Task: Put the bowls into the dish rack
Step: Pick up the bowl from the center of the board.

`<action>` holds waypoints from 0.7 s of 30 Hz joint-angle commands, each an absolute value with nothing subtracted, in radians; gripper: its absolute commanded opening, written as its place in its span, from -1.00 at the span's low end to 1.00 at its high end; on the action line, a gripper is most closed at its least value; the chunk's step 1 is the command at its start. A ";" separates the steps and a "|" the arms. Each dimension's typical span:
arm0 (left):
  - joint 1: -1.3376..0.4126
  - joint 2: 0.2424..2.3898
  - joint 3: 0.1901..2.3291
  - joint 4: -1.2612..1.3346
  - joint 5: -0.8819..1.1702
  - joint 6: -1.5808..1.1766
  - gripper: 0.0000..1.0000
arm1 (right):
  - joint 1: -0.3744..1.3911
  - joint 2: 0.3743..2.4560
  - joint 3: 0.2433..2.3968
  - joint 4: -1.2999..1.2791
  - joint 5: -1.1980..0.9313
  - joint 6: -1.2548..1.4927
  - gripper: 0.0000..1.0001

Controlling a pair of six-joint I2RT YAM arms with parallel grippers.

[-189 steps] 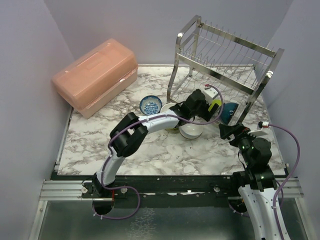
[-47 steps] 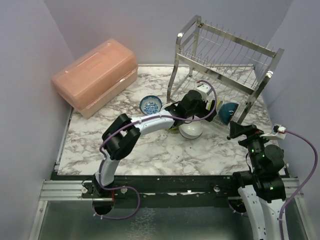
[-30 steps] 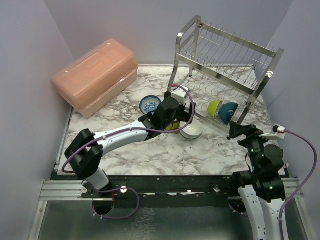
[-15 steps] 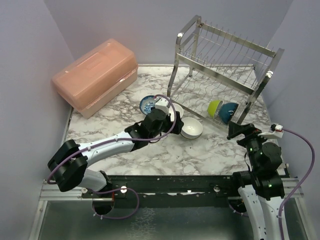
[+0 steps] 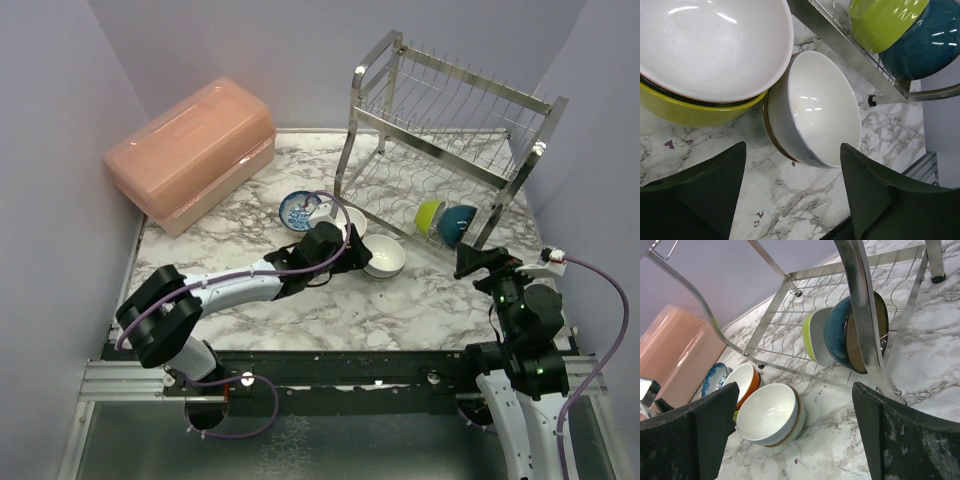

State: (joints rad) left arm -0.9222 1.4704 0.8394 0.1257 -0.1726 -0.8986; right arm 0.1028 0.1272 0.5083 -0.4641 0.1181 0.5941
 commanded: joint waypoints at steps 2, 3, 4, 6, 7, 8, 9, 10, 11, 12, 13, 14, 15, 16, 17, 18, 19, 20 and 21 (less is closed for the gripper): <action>-0.920 1.558 0.888 0.112 -0.108 -0.972 0.50 | 0.104 0.131 0.502 -0.455 0.107 0.601 1.00; -0.920 1.566 0.891 0.112 -0.107 -0.977 0.46 | 0.103 0.131 0.503 -0.457 0.107 0.601 1.00; -0.920 1.576 0.894 0.111 -0.105 -0.977 0.42 | 0.104 0.130 0.503 -0.458 0.107 0.601 1.00; -0.920 1.592 0.901 0.109 -0.102 -0.969 0.31 | 0.103 0.130 0.500 -0.456 0.107 0.601 1.00; -0.922 1.597 0.905 0.106 -0.101 -0.963 0.25 | 0.103 0.130 0.500 -0.454 0.109 0.601 1.00; -0.922 1.602 0.906 0.104 -0.099 -0.960 0.19 | 0.103 0.131 0.500 -0.454 0.109 0.601 1.00; -0.921 1.605 0.909 0.102 -0.097 -0.960 0.10 | 0.103 0.132 0.501 -0.456 0.109 0.601 1.00; -0.922 1.608 0.910 0.103 -0.092 -0.959 0.01 | 0.104 0.133 0.503 -0.457 0.109 0.600 1.00; -0.922 1.611 0.913 0.103 -0.087 -0.954 -0.09 | 0.103 0.133 0.503 -0.457 0.109 0.600 1.00; -0.922 1.613 0.916 0.102 -0.081 -0.946 -0.17 | 0.103 0.134 0.502 -0.456 0.109 0.600 1.00; -0.922 1.615 0.920 0.101 -0.076 -0.938 -0.27 | 0.104 0.133 0.500 -0.453 0.109 0.600 1.00; -0.922 1.615 0.924 0.098 -0.072 -0.929 -0.34 | 0.103 0.133 0.499 -0.453 0.109 0.600 1.00; -0.922 1.615 0.927 0.092 -0.067 -0.923 -0.37 | 0.104 0.133 0.499 -0.453 0.109 0.601 1.00; -0.922 1.613 0.930 0.089 -0.064 -0.920 -0.39 | 0.104 0.133 0.500 -0.456 0.109 0.601 1.00; -0.923 1.610 0.931 0.085 -0.064 -0.916 -0.50 | 0.103 0.134 0.502 -0.458 0.109 0.601 1.00; -0.924 1.607 0.932 0.083 -0.063 -0.910 -0.60 | 0.103 0.135 0.503 -0.457 0.109 0.601 1.00; -0.923 1.605 0.934 0.079 -0.063 -0.904 -0.68 | 0.103 0.134 0.503 -0.458 0.109 0.601 1.00; -0.923 1.604 0.936 0.075 -0.065 -0.898 -0.77 | 0.103 0.135 0.502 -0.456 0.109 0.601 1.00; -0.923 1.601 0.937 0.069 -0.068 -0.894 -0.86 | 0.103 0.135 0.501 -0.454 0.109 0.600 1.00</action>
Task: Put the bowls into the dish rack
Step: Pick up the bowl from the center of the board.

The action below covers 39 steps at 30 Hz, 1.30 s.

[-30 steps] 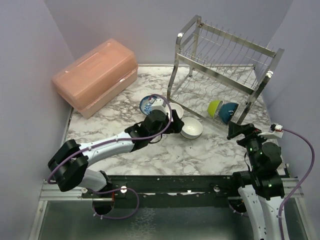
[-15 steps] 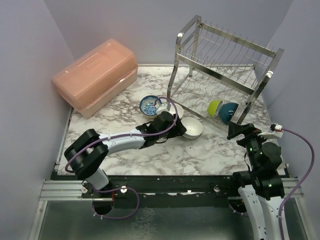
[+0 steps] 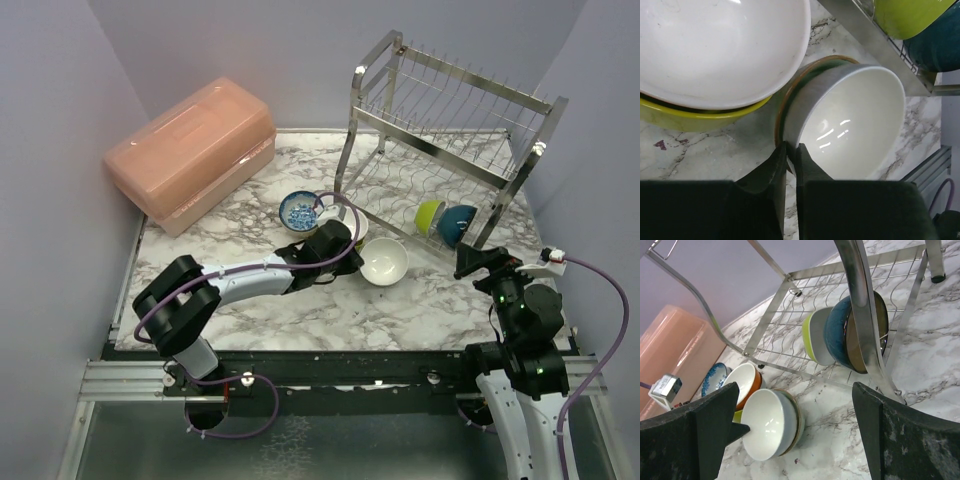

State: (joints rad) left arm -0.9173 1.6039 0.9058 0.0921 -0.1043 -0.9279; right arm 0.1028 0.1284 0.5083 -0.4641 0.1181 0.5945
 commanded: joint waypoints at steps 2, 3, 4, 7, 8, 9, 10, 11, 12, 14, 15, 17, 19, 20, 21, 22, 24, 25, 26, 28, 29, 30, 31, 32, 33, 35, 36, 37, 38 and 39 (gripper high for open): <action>-0.924 1.595 0.940 0.062 -0.072 -0.888 -0.97 | 0.104 0.137 0.502 -0.455 0.109 0.601 1.00; -0.924 1.591 0.940 0.061 -0.071 -0.884 -1.00 | 0.103 0.139 0.503 -0.455 0.109 0.601 1.00; -0.923 1.586 0.940 0.060 -0.071 -0.880 -1.00 | 0.103 0.139 0.504 -0.456 0.107 0.602 1.00; -0.924 1.570 0.946 0.061 -0.071 -0.861 -1.00 | 0.103 0.140 0.502 -0.453 0.102 0.604 1.00; -0.923 1.563 0.949 0.061 -0.072 -0.855 -1.00 | 0.103 0.140 0.500 -0.452 0.101 0.606 1.00; -0.925 1.555 0.952 0.061 -0.072 -0.849 -1.00 | 0.103 0.140 0.502 -0.452 0.098 0.608 1.00; -0.924 1.546 0.955 0.061 -0.073 -0.841 -1.00 | 0.103 0.140 0.504 -0.456 0.094 0.610 1.00; -0.924 1.532 0.956 0.061 -0.076 -0.836 -1.00 | 0.104 0.141 0.506 -0.457 0.089 0.612 1.00; -0.923 1.521 0.957 0.062 -0.079 -0.829 -1.00 | 0.103 0.142 0.506 -0.457 0.083 0.615 1.00; -0.924 1.501 0.956 0.069 -0.092 -0.816 -1.00 | 0.103 0.145 0.505 -0.457 0.071 0.621 1.00; -0.924 1.491 0.956 0.073 -0.100 -0.810 -1.00 | 0.103 0.146 0.504 -0.453 0.065 0.623 1.00; -0.923 1.474 0.952 0.083 -0.109 -0.797 -1.00 | 0.103 0.149 0.503 -0.445 0.049 0.629 1.00; -0.924 1.456 0.948 0.097 -0.117 -0.785 -1.00 | 0.103 0.158 0.510 -0.443 0.025 0.629 1.00; -0.924 1.447 0.946 0.107 -0.121 -0.778 -1.00 | 0.105 0.163 0.512 -0.440 0.011 0.630 1.00; -0.924 1.438 0.942 0.120 -0.124 -0.771 -1.00 | 0.103 0.169 0.512 -0.436 -0.006 0.631 1.00; -0.924 1.431 0.941 0.132 -0.126 -0.762 -1.00 | 0.103 0.177 0.512 -0.430 -0.030 0.633 1.00; -0.926 1.421 0.949 0.133 -0.130 -0.732 -1.00 | 0.103 0.194 0.515 -0.430 -0.070 0.646 1.00; -0.927 1.415 0.957 0.134 -0.134 -0.710 -1.00 | 0.103 0.207 0.519 -0.435 -0.091 0.656 1.00; -0.930 1.409 0.962 0.133 -0.140 -0.689 -1.00 | 0.104 0.220 0.523 -0.446 -0.118 0.667 1.00; -0.939 1.396 0.966 0.132 -0.171 -0.647 -1.00 | 0.103 0.241 0.525 -0.457 -0.177 0.687 1.00; -0.943 1.390 0.968 0.132 -0.201 -0.623 -1.00 | 0.103 0.248 0.522 -0.456 -0.206 0.700 1.00; -0.947 1.386 0.969 0.133 -0.223 -0.606 -1.00 | 0.103 0.253 0.519 -0.456 -0.229 0.710 1.00; -0.951 1.383 0.969 0.132 -0.243 -0.591 -1.00 | 0.103 0.257 0.517 -0.451 -0.258 0.717 1.00; -0.954 1.382 0.972 0.132 -0.261 -0.578 -1.00 | 0.103 0.259 0.516 -0.443 -0.270 0.724 1.00; -0.957 1.382 0.974 0.132 -0.282 -0.571 -1.00 | 0.103 0.261 0.513 -0.434 -0.289 0.727 1.00; -0.961 1.388 0.980 0.130 -0.314 -0.566 -1.00 | 0.103 0.270 0.502 -0.400 -0.339 0.732 1.00; -0.965 1.393 0.987 0.130 -0.319 -0.565 -1.00 | 0.103 0.278 0.495 -0.381 -0.360 0.730 1.00; -0.968 1.400 0.997 0.131 -0.320 -0.565 -1.00 | 0.103 0.287 0.489 -0.369 -0.378 0.733 1.00; -0.973 1.407 1.007 0.132 -0.321 -0.565 -1.00 | 0.103 0.296 0.487 -0.361 -0.396 0.736 1.00; -0.980 1.417 1.018 0.132 -0.321 -0.564 -1.00 | 0.103 0.308 0.484 -0.354 -0.411 0.734 1.00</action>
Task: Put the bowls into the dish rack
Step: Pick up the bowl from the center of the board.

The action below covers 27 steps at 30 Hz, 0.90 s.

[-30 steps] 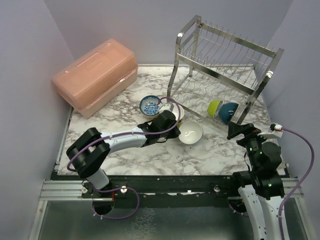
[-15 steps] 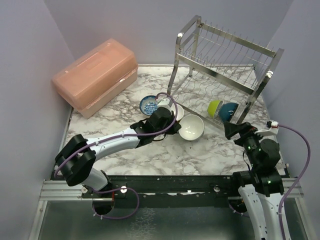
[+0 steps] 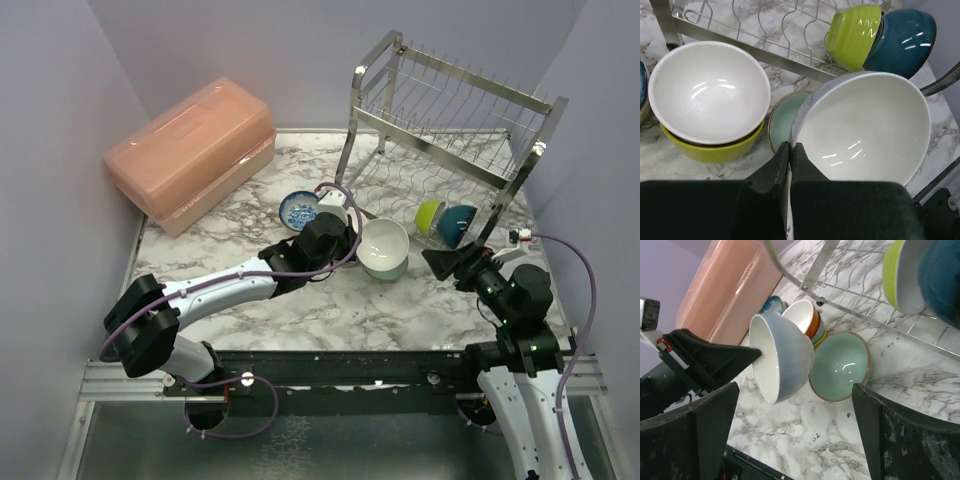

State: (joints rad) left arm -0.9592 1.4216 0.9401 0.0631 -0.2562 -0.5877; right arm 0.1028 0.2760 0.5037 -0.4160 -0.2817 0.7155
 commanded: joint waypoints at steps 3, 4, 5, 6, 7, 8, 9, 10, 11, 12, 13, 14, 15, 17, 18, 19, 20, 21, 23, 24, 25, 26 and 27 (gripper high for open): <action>-0.996 1.438 1.046 0.136 -0.321 -0.557 -1.00 | 0.103 0.339 0.480 -0.339 -0.435 0.731 0.96; -1.001 1.443 1.053 0.139 -0.319 -0.555 -1.00 | 0.103 0.349 0.476 -0.335 -0.438 0.726 0.92; -1.005 1.448 1.060 0.142 -0.318 -0.554 -1.00 | 0.103 0.357 0.473 -0.331 -0.443 0.719 0.86; -1.011 1.452 1.066 0.145 -0.316 -0.554 -1.00 | 0.103 0.364 0.471 -0.329 -0.443 0.715 0.83; -1.016 1.454 1.069 0.149 -0.312 -0.555 -1.00 | 0.105 0.373 0.472 -0.331 -0.445 0.708 0.81; -1.021 1.457 1.072 0.155 -0.307 -0.554 -1.00 | 0.103 0.380 0.472 -0.333 -0.446 0.704 0.79; -1.027 1.459 1.072 0.161 -0.304 -0.552 -1.00 | 0.103 0.385 0.470 -0.330 -0.446 0.700 0.78; -1.033 1.462 1.073 0.165 -0.304 -0.549 -1.00 | 0.104 0.389 0.467 -0.323 -0.447 0.698 0.75; -1.038 1.466 1.074 0.167 -0.303 -0.545 -1.00 | 0.103 0.393 0.464 -0.313 -0.448 0.698 0.72; -1.043 1.470 1.075 0.168 -0.301 -0.543 -1.00 | 0.103 0.395 0.463 -0.306 -0.447 0.699 0.68; -1.047 1.474 1.076 0.167 -0.299 -0.540 -1.00 | 0.103 0.399 0.463 -0.295 -0.449 0.701 0.64; -1.051 1.478 1.078 0.168 -0.298 -0.541 -1.00 | 0.103 0.403 0.463 -0.286 -0.451 0.702 0.60; -1.055 1.482 1.079 0.169 -0.296 -0.540 -1.00 | 0.103 0.410 0.464 -0.278 -0.453 0.703 0.57; -1.063 1.490 1.084 0.171 -0.293 -0.538 -1.00 | 0.103 0.428 0.464 -0.264 -0.457 0.702 0.51; -1.068 1.494 1.085 0.171 -0.293 -0.536 -1.00 | 0.104 0.436 0.462 -0.260 -0.457 0.700 0.48; -1.070 1.497 1.087 0.172 -0.294 -0.537 -1.00 | 0.103 0.443 0.461 -0.259 -0.456 0.700 0.45; -1.073 1.499 1.089 0.173 -0.295 -0.538 -1.00 | 0.103 0.451 0.460 -0.260 -0.454 0.698 0.41; -1.075 1.501 1.091 0.174 -0.293 -0.540 -1.00 | 0.103 0.457 0.460 -0.262 -0.454 0.696 0.37; -1.080 1.503 1.091 0.181 -0.292 -0.540 -1.00 | 0.103 0.466 0.458 -0.265 -0.453 0.695 0.30; -1.082 1.503 1.091 0.183 -0.292 -0.539 -1.00 | 0.104 0.467 0.455 -0.263 -0.454 0.694 0.27; -1.084 1.504 1.091 0.189 -0.295 -0.537 -1.00 | 0.103 0.469 0.452 -0.262 -0.452 0.692 0.23; -1.084 1.505 1.089 0.191 -0.297 -0.537 -1.00 | 0.103 0.468 0.450 -0.263 -0.448 0.689 0.19; -1.085 1.506 1.089 0.192 -0.299 -0.537 -1.00 | 0.104 0.468 0.449 -0.267 -0.440 0.688 0.14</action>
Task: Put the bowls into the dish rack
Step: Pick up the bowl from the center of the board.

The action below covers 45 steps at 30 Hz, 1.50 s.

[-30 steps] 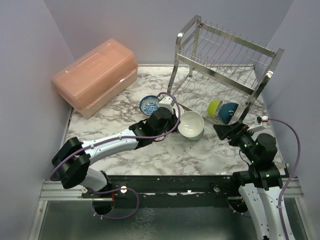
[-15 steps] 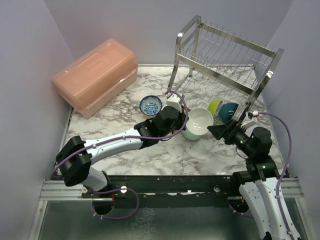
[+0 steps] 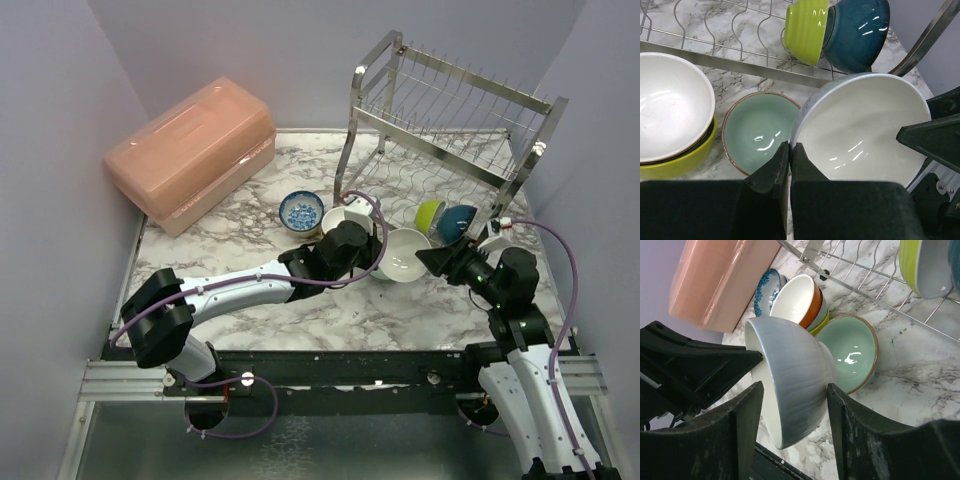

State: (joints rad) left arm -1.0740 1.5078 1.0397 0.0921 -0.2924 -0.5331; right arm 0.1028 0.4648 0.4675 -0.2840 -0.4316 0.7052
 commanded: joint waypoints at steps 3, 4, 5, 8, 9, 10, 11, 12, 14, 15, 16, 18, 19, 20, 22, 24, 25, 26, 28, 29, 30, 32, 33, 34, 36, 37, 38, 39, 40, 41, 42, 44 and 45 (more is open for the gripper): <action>-1.086 1.505 1.086 0.196 -0.299 -0.540 -1.00 | 0.104 0.468 0.452 -0.278 -0.425 0.678 -0.03; -1.086 1.504 1.084 0.202 -0.299 -0.541 -1.00 | 0.103 0.468 0.452 -0.278 -0.420 0.677 -0.10; -1.086 1.501 1.080 0.208 -0.300 -0.542 -1.00 | 0.103 0.468 0.450 -0.278 -0.418 0.675 -0.20; -1.086 1.497 1.066 0.226 -0.296 -0.553 -1.00 | 0.103 0.471 0.447 -0.279 -0.411 0.675 -0.62; -1.086 1.497 1.064 0.228 -0.295 -0.555 -0.98 | 0.103 0.471 0.449 -0.280 -0.409 0.676 -0.76; -1.086 1.497 1.062 0.229 -0.291 -0.557 -0.95 | 0.103 0.470 0.449 -0.282 -0.404 0.676 -0.84; -1.086 1.498 1.060 0.232 -0.289 -0.557 -0.91 | 0.103 0.468 0.446 -0.284 -0.400 0.676 -0.91; -1.086 1.496 1.058 0.234 -0.289 -0.558 -0.87 | 0.103 0.467 0.445 -0.286 -0.392 0.676 -0.98; -1.086 1.494 1.053 0.240 -0.288 -0.559 -0.68 | 0.103 0.463 0.442 -0.289 -0.376 0.681 -0.99; -1.086 1.492 1.049 0.243 -0.288 -0.560 -0.58 | 0.103 0.462 0.442 -0.291 -0.371 0.680 -0.99; -1.086 1.489 1.045 0.248 -0.287 -0.561 -0.48 | 0.103 0.460 0.443 -0.294 -0.365 0.676 -0.99; -1.086 1.484 1.033 0.256 -0.286 -0.561 -0.26 | 0.103 0.456 0.442 -0.297 -0.355 0.672 -0.99; -1.086 1.482 1.026 0.262 -0.287 -0.561 -0.14 | 0.103 0.454 0.440 -0.295 -0.350 0.671 -0.99; -1.086 1.478 1.019 0.267 -0.283 -0.560 -0.02 | 0.103 0.453 0.439 -0.295 -0.346 0.668 -0.99; -1.086 1.466 1.008 0.273 -0.275 -0.559 0.28 | 0.103 0.451 0.443 -0.297 -0.337 0.661 -0.99; -1.086 1.454 0.997 0.277 -0.262 -0.559 0.59 | 0.103 0.450 0.448 -0.299 -0.336 0.653 -0.99; -1.086 1.444 0.989 0.278 -0.254 -0.560 0.71 | 0.104 0.448 0.449 -0.298 -0.335 0.649 -0.99; -1.085 1.434 0.982 0.282 -0.249 -0.561 0.80 | 0.103 0.445 0.449 -0.298 -0.333 0.645 -0.99; -1.084 1.418 0.966 0.290 -0.230 -0.566 0.94 | 0.103 0.441 0.446 -0.292 -0.332 0.640 -0.99; -1.082 1.408 0.958 0.295 -0.217 -0.571 0.97 | 0.103 0.438 0.446 -0.289 -0.334 0.637 -0.99; -1.079 1.400 0.951 0.299 -0.195 -0.576 0.98 | 0.103 0.436 0.448 -0.281 -0.349 0.629 -0.99; -1.068 1.382 0.933 0.311 -0.144 -0.590 0.98 | 0.103 0.431 0.449 -0.265 -0.381 0.612 -0.99; -1.061 1.372 0.923 0.321 -0.116 -0.597 0.98 | 0.103 0.428 0.449 -0.257 -0.391 0.608 -0.99; -1.053 1.363 0.910 0.335 -0.088 -0.607 0.98 | 0.103 0.425 0.447 -0.249 -0.397 0.606 -0.99; -1.036 1.352 0.894 0.352 -0.017 -0.625 0.98 | 0.103 0.425 0.447 -0.241 -0.399 0.601 -0.99; -1.027 1.350 0.887 0.355 0.020 -0.640 0.98 | 0.103 0.425 0.450 -0.241 -0.400 0.598 -0.99; -1.015 1.349 0.882 0.360 0.056 -0.658 0.98 | 0.103 0.426 0.453 -0.241 -0.401 0.593 -0.99; -1.004 1.347 0.873 0.367 0.085 -0.681 0.98 | 0.103 0.426 0.455 -0.237 -0.404 0.590 -0.99; -0.994 1.346 0.860 0.381 0.119 -0.709 0.98 | 0.103 0.427 0.456 -0.232 -0.407 0.587 -0.99; -0.983 1.343 0.843 0.410 0.150 -0.735 0.98 | 0.103 0.429 0.456 -0.228 -0.410 0.584 -0.99; -0.971 1.341 0.822 0.445 0.182 -0.763 0.98 | 0.103 0.428 0.456 -0.220 -0.414 0.583 -0.99; -0.947 1.343 0.786 0.511 0.251 -0.820 0.98 | 0.103 0.431 0.456 -0.205 -0.428 0.582 -0.99; -0.939 1.345 0.773 0.537 0.281 -0.843 0.98 | 0.103 0.431 0.457 -0.197 -0.439 0.584 -0.99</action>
